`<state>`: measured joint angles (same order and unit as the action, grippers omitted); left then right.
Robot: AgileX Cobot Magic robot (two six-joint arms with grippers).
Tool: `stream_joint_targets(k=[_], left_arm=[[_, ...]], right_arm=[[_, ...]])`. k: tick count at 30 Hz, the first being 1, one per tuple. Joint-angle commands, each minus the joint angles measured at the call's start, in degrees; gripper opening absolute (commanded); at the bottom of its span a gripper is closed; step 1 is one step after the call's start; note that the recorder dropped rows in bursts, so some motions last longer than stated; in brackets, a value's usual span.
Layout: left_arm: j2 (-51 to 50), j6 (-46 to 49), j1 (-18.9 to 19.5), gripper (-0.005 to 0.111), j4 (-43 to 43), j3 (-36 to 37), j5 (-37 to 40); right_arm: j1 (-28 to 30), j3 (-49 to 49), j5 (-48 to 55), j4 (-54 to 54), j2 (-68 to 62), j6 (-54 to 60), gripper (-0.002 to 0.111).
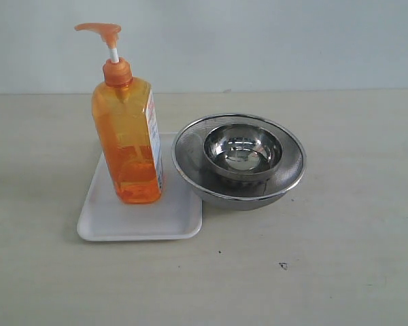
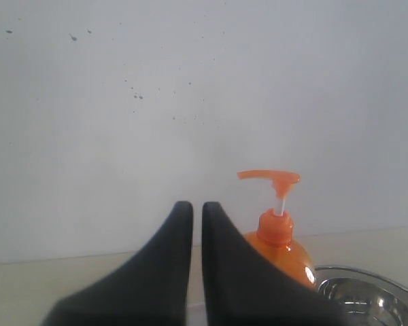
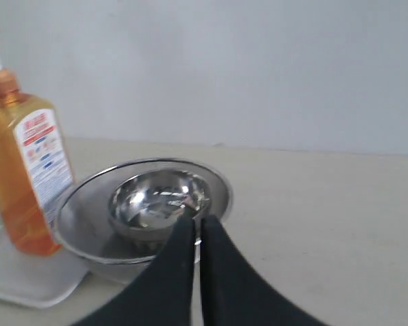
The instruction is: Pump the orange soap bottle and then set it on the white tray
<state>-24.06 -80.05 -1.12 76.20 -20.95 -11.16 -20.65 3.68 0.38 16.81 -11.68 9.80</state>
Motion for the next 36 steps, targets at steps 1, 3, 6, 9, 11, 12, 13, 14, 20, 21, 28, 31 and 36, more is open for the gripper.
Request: stream_joint_targets(k=[1, 3, 6, 9, 11, 12, 13, 14, 20, 21, 28, 31, 36], left_arm=[[0.3, -0.5, -0.1, 0.005, 0.0, 0.2, 0.2], [0.3, -0.5, -0.1, 0.005, 0.0, 0.2, 0.2], [0.3, -0.5, -0.1, 0.005, 0.0, 0.2, 0.2], [0.3, -0.5, -0.1, 0.005, 0.0, 0.2, 0.2], [0.3, -0.5, -0.1, 0.005, 0.0, 0.2, 0.2], [0.3, -0.5, -0.1, 0.005, 0.0, 0.2, 0.2], [0.3, -0.5, -0.1, 0.005, 0.0, 0.2, 0.2], [0.3, -0.5, -0.1, 0.005, 0.0, 0.2, 0.2], [0.3, -0.5, -0.1, 0.005, 0.0, 0.2, 0.4], [0.3, -0.5, -0.1, 0.005, 0.0, 0.2, 0.3], [0.3, -0.5, -0.1, 0.005, 0.0, 0.2, 0.3], [0.3, -0.5, -0.1, 0.005, 0.0, 0.2, 0.3], [0.3, -0.5, -0.1, 0.005, 0.0, 0.2, 0.3]], right_arm=[[6.6, -1.2, -1.6, 0.2, 1.8, -1.6, 0.000], [8.8, -1.6, -1.0, 0.0, 3.3, 0.5, 0.000], [11.8, -3.7, -1.1, -0.9, 5.5, 1.1, 0.000], [13.8, -3.7, 0.4, -0.9, 8.1, 0.5, 0.000], [14.7, -3.7, 3.4, -1.6, 9.6, 0.6, 0.000], [15.1, -3.7, 4.6, -2.4, 10.2, 0.6, 0.000], [15.6, -3.7, 5.8, -3.7, 10.7, 0.6, 0.000], [16.1, -3.7, 6.8, -4.5, 11.2, 0.6, 0.000], [17.9, -3.7, 13.7, -4.8, 11.7, -2.9, 0.000], [18.2, -3.7, 14.8, -4.8, 11.7, -3.8, 0.000], [18.2, -3.7, 18.8, -5.4, 11.7, -5.8, 0.000], [18.2, -3.7, 19.0, -5.8, 11.7, -5.8, 0.000], [18.2, -3.7, 19.0, -5.8, 11.7, -5.8, 0.000]])
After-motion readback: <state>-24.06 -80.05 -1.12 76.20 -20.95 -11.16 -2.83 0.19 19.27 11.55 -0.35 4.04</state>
